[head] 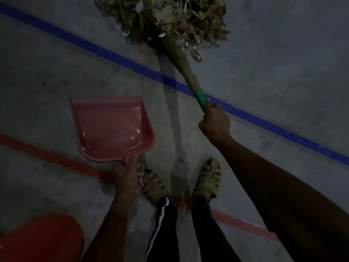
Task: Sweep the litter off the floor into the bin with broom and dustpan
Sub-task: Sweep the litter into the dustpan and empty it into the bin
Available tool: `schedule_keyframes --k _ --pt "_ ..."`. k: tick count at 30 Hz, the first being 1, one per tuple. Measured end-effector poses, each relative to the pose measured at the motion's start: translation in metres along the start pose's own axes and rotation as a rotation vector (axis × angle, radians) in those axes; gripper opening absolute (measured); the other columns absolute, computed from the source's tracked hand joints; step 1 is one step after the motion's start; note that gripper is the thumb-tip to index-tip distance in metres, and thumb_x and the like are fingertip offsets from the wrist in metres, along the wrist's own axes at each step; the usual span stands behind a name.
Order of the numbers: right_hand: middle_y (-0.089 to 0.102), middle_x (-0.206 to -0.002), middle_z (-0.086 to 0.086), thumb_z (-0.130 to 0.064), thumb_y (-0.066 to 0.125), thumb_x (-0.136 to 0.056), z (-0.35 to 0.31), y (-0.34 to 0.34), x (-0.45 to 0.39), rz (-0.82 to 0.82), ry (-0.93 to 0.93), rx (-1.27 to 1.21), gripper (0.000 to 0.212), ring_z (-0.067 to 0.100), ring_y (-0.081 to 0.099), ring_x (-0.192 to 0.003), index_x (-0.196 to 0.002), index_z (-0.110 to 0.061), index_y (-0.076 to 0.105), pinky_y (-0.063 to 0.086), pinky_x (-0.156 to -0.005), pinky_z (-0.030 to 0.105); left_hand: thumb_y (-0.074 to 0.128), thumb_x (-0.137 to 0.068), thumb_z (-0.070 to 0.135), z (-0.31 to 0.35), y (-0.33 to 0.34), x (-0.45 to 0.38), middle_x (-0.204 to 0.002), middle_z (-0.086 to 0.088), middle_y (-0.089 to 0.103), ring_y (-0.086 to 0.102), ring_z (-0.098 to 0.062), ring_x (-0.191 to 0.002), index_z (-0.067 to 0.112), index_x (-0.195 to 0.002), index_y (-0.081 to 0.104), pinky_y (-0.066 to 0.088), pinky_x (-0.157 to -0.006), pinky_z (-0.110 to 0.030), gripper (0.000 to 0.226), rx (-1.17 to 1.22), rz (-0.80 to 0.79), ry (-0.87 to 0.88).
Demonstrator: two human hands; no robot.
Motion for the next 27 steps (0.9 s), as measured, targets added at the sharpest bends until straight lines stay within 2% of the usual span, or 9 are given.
schedule_keyframes --k 3,6,11,13,15,18,24,27 --pt "0.048 -0.119 0.017 -0.01 0.061 -0.085 0.009 -0.025 0.009 0.074 -0.037 0.022 0.066 0.029 0.055 -0.074 -0.147 -0.014 0.036 0.055 -0.06 0.043 0.06 -0.096 0.035 0.014 0.002 0.004 -0.047 0.0 0.046 0.039 -0.012 -0.03 0.017 -0.064 0.049 0.026 -0.036 -0.013 0.039 0.015 -0.003 -0.012" --pt "0.049 -0.125 0.015 -0.007 0.062 -0.084 0.017 -0.048 0.021 0.128 -0.038 0.06 0.07 0.027 0.056 -0.073 -0.148 -0.016 0.037 0.056 -0.055 0.044 0.062 -0.095 0.032 0.034 0.003 0.005 -0.049 -0.003 0.046 0.039 -0.015 -0.034 0.013 -0.067 0.05 0.027 -0.038 -0.014 0.036 0.048 -0.035 -0.021" --pt "0.044 -0.135 0.017 -0.007 0.063 -0.083 0.021 -0.074 0.013 0.177 0.004 0.106 0.074 0.027 0.054 -0.066 -0.15 -0.015 0.034 0.052 -0.05 0.038 0.062 -0.095 0.028 0.072 0.007 -0.012 -0.044 0.0 0.044 0.038 -0.014 -0.03 0.011 -0.068 0.053 0.028 -0.043 -0.016 0.033 0.016 -0.141 -0.026" --pt "0.043 -0.137 0.017 -0.006 0.063 -0.083 0.012 -0.084 -0.002 0.221 0.015 0.105 0.074 0.025 0.048 -0.064 -0.15 -0.013 0.034 0.041 -0.05 0.031 0.062 -0.095 0.029 0.088 0.01 -0.019 -0.044 -0.001 0.043 0.038 -0.014 -0.032 0.011 -0.068 0.053 0.028 -0.042 -0.015 0.034 -0.004 -0.15 -0.018" --pt "0.041 -0.14 0.017 -0.006 0.064 -0.084 0.0 -0.089 -0.021 0.252 0.034 0.079 0.074 0.022 0.043 -0.066 -0.151 -0.012 0.033 0.036 -0.054 0.03 0.061 -0.095 0.03 0.105 0.016 -0.028 -0.044 -0.002 0.043 0.039 -0.015 -0.034 0.01 -0.067 0.054 0.028 -0.043 -0.016 0.035 -0.005 -0.162 -0.014" --pt "0.039 -0.143 0.015 -0.009 0.065 -0.084 -0.022 -0.085 -0.063 0.266 0.022 0.029 0.075 0.023 0.042 -0.069 -0.152 -0.013 0.032 0.035 -0.055 0.032 0.061 -0.097 0.027 0.129 0.028 -0.047 -0.042 -0.001 0.043 0.037 -0.013 -0.029 0.008 -0.068 0.054 0.03 -0.041 -0.017 0.036 -0.028 -0.179 -0.008" --pt "0.04 -0.144 0.015 -0.011 0.063 -0.084 -0.054 -0.064 -0.165 0.197 -0.019 0.027 0.076 0.024 0.04 -0.069 -0.153 -0.016 0.031 0.02 -0.051 0.025 0.06 -0.099 0.026 0.174 0.061 -0.1 -0.046 -0.004 0.041 0.033 -0.012 -0.028 0.01 -0.066 0.051 0.027 -0.035 -0.014 0.038 -0.107 -0.209 -0.038" --pt "0.04 -0.144 0.015 -0.012 0.063 -0.083 -0.061 -0.068 -0.217 0.182 -0.03 0.073 0.081 0.029 0.05 -0.073 -0.155 -0.019 0.027 0.027 -0.054 0.03 0.059 -0.1 0.027 0.191 0.084 -0.125 -0.046 -0.004 0.041 0.033 -0.013 -0.028 0.011 -0.065 0.05 0.028 -0.037 -0.015 0.039 -0.127 -0.2 -0.049"
Point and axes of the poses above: each hand's wrist, its own x-axis away from the middle knuckle, its own y-axis out of the palm, z = x × y, the point moved 6 cm from there along -x, towards the middle knuckle
